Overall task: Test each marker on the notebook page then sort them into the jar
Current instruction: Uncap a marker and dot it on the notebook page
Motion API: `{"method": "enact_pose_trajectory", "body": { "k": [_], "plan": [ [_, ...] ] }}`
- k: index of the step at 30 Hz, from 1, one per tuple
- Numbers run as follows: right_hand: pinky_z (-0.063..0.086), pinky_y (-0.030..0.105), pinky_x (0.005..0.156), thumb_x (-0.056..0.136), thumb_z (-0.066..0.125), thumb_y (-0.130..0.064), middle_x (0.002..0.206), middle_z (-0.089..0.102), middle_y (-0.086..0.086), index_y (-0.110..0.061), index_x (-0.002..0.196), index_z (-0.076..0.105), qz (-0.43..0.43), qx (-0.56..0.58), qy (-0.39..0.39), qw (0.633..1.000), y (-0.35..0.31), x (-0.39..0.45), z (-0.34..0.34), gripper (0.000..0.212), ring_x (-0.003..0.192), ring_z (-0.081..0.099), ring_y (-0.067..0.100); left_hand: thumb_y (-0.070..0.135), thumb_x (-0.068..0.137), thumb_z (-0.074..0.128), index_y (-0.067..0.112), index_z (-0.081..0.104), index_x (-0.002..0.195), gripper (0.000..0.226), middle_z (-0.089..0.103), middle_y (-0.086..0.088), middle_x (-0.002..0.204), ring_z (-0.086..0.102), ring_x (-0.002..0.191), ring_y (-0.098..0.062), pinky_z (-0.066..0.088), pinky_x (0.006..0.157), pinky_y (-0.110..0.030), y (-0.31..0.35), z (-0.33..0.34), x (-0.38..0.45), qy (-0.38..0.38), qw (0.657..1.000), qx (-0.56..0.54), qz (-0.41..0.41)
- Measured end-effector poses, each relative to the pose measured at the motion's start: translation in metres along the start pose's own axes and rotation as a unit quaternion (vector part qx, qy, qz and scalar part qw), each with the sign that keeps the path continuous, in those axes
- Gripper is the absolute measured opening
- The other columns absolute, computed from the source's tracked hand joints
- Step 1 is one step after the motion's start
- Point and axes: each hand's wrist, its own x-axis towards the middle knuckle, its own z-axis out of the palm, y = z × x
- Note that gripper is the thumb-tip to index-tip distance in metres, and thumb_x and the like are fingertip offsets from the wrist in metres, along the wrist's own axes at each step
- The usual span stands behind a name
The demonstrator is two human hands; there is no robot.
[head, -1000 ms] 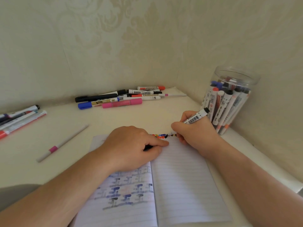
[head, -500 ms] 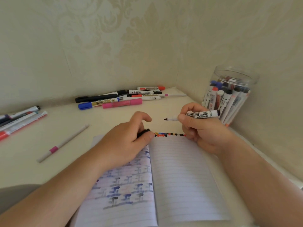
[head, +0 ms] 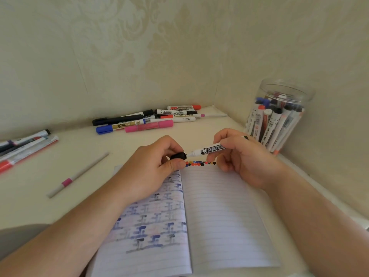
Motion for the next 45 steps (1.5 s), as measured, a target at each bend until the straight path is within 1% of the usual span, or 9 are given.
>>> {"method": "enact_pose_trajectory", "body": {
  "k": [5, 9, 16, 22, 24, 27, 33, 39, 45],
  "plan": [
    [0.04, 0.028, 0.054, 0.09, 0.077, -0.012, 0.088, 0.077, 0.022, -0.017, 0.094, 0.08, -0.037, -0.08, 0.006, 0.996, 0.003, -0.003, 0.004, 0.007, 0.058, 0.047, 0.021, 0.04, 0.095, 0.069, 0.04, 0.06, 0.104, 0.013, 0.072, 0.023, 0.1, 0.064, 0.086, -0.002, 0.052, 0.08, -0.03, -0.001, 0.0, 0.0, 0.003, 1.0, 0.022, 0.012],
    [0.033, 0.032, 0.055, 0.092, 0.076, -0.018, 0.074, 0.076, 0.01, -0.02, 0.097, 0.08, -0.069, -0.153, 0.026, 0.986, 0.008, -0.004, 0.009, 0.006, 0.06, 0.039, 0.027, 0.039, 0.098, 0.064, 0.038, 0.06, 0.105, 0.008, 0.072, 0.024, 0.1, 0.064, 0.093, 0.007, 0.052, 0.084, -0.024, -0.002, 0.0, 0.0, -0.001, 1.0, 0.028, 0.01],
    [0.042, 0.028, 0.051, 0.097, 0.073, -0.02, 0.056, 0.06, 0.002, -0.017, 0.088, 0.076, -0.08, -0.252, 0.056, 0.963, 0.004, -0.005, 0.014, 0.009, 0.053, 0.05, 0.014, 0.038, 0.097, 0.066, 0.04, 0.058, 0.101, 0.009, 0.071, 0.021, 0.094, 0.064, 0.086, 0.004, 0.051, 0.076, -0.027, 0.0, -0.001, 0.0, -0.008, 0.998, 0.053, 0.021],
    [0.041, 0.018, 0.057, 0.092, 0.079, -0.034, 0.068, 0.06, -0.016, -0.028, 0.088, 0.067, -0.105, -0.35, 0.097, 0.926, -0.006, -0.011, 0.027, 0.014, 0.061, 0.05, 0.0, 0.054, 0.075, 0.085, 0.041, 0.052, 0.101, 0.044, 0.065, 0.015, 0.091, 0.061, 0.079, -0.002, 0.048, 0.067, -0.03, 0.01, -0.001, 0.001, 0.003, 0.997, 0.075, -0.009],
    [0.043, 0.023, 0.054, 0.09, 0.081, -0.034, 0.071, 0.065, -0.01, -0.03, 0.091, 0.069, -0.13, -0.34, 0.132, 0.922, -0.025, -0.018, 0.026, 0.012, 0.055, 0.051, 0.003, 0.056, 0.069, 0.089, 0.043, 0.046, 0.105, 0.058, 0.061, 0.011, 0.088, 0.059, 0.074, -0.004, 0.041, 0.061, -0.027, 0.013, -0.002, 0.001, -0.003, 0.997, 0.077, -0.033],
    [0.058, 0.046, 0.057, 0.09, 0.082, -0.023, 0.087, 0.075, 0.008, -0.039, 0.098, 0.063, -0.211, -0.255, 0.224, 0.917, -0.072, -0.035, 0.012, 0.026, 0.061, 0.067, 0.03, 0.063, 0.065, 0.087, 0.042, 0.044, 0.113, 0.067, 0.058, 0.018, 0.097, 0.058, 0.08, -0.003, 0.044, 0.066, -0.026, 0.014, -0.004, 0.001, -0.041, 0.993, 0.1, -0.037],
    [0.064, 0.05, 0.081, 0.102, 0.059, -0.016, 0.103, 0.066, 0.011, -0.029, 0.118, 0.036, -0.297, -0.27, 0.399, 0.824, -0.16, -0.055, -0.049, 0.031, 0.074, 0.077, 0.02, 0.071, 0.068, 0.081, 0.041, 0.046, 0.109, 0.062, 0.057, 0.023, 0.103, 0.056, 0.086, 0.0, 0.046, 0.071, -0.023, 0.017, -0.006, -0.003, -0.059, 0.991, 0.122, -0.015],
    [0.057, 0.044, 0.074, 0.107, 0.051, -0.021, 0.093, 0.067, 0.005, -0.03, 0.122, 0.043, -0.188, -0.51, 0.332, 0.771, -0.162, -0.041, -0.068, 0.02, 0.085, 0.069, 0.026, 0.072, 0.067, 0.08, 0.04, 0.047, 0.109, 0.062, 0.057, 0.023, 0.101, 0.056, 0.086, -0.001, 0.043, 0.068, -0.02, 0.016, -0.006, -0.004, -0.051, 0.991, 0.124, -0.002],
    [0.044, 0.03, 0.062, 0.107, 0.049, -0.015, 0.086, 0.058, -0.003, -0.028, 0.129, 0.048, -0.14, -0.592, 0.283, 0.741, -0.172, -0.023, -0.063, 0.026, 0.08, 0.06, 0.017, 0.075, 0.067, 0.078, 0.041, 0.046, 0.111, 0.064, 0.057, 0.023, 0.105, 0.056, 0.084, -0.001, 0.043, 0.068, -0.02, 0.015, -0.006, -0.003, -0.051, 0.992, 0.116, 0.009]
  ]
}}
